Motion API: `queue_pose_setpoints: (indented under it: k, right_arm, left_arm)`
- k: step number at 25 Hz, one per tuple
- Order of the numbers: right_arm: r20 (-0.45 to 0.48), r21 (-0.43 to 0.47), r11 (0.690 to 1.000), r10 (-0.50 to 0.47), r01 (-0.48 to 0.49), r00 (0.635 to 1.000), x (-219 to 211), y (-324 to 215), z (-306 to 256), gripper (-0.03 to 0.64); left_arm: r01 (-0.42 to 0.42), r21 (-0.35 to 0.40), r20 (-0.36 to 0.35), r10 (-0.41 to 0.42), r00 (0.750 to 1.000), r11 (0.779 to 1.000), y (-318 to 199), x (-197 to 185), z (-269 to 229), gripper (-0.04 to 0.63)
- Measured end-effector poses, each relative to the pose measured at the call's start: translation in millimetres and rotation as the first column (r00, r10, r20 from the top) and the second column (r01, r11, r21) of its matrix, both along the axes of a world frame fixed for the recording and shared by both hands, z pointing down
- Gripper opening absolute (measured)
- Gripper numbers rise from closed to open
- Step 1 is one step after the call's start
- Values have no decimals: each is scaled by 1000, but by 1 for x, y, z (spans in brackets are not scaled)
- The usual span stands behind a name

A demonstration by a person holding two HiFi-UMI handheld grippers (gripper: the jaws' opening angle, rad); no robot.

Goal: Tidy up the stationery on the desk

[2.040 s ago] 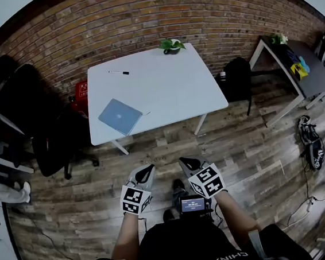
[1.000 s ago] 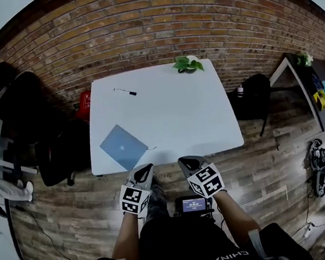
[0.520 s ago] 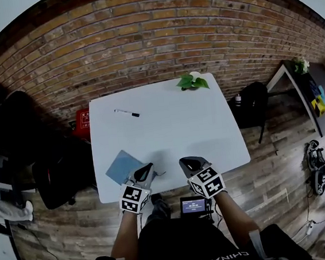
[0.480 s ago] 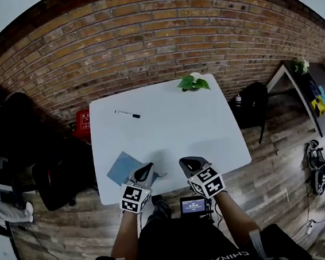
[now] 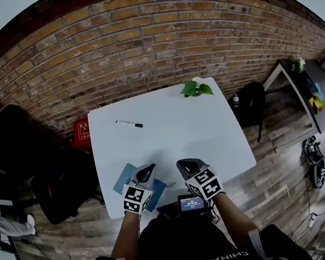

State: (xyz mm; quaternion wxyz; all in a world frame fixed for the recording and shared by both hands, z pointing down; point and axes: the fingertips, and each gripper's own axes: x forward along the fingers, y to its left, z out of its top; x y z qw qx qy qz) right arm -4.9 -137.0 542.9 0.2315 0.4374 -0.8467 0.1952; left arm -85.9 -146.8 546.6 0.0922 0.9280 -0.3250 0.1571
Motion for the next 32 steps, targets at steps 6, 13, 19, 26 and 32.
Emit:
queue_pose_setpoints:
  k: [6, 13, 19, 26, 32]
  right_arm:
    - [-6, -3, 1000, -27, 27, 1000, 3, -18, 1, 9]
    - [-4, 4, 998, -70, 70, 998, 22, -31, -7, 9]
    - [6, 19, 996, -88, 88, 996, 29, -41, -13, 9]
    - [21, 23, 994, -103, 102, 994, 35, -44, -14, 9]
    - [29, 23, 994, -111, 110, 993, 39, -46, -15, 9]
  left_arm:
    - [28, -21, 12, -28, 1000, 999, -12, 1, 8, 6]
    - [80, -23, -1, -80, 997, 997, -20, 17, 1, 6]
    - [87, -9, -20, -88, 996, 996, -28, 31, -14, 6]
    - [105, -6, 0, -105, 994, 994, -29, 33, -11, 6]
    - [111, -4, 7, -111, 994, 994, -28, 36, -12, 6]
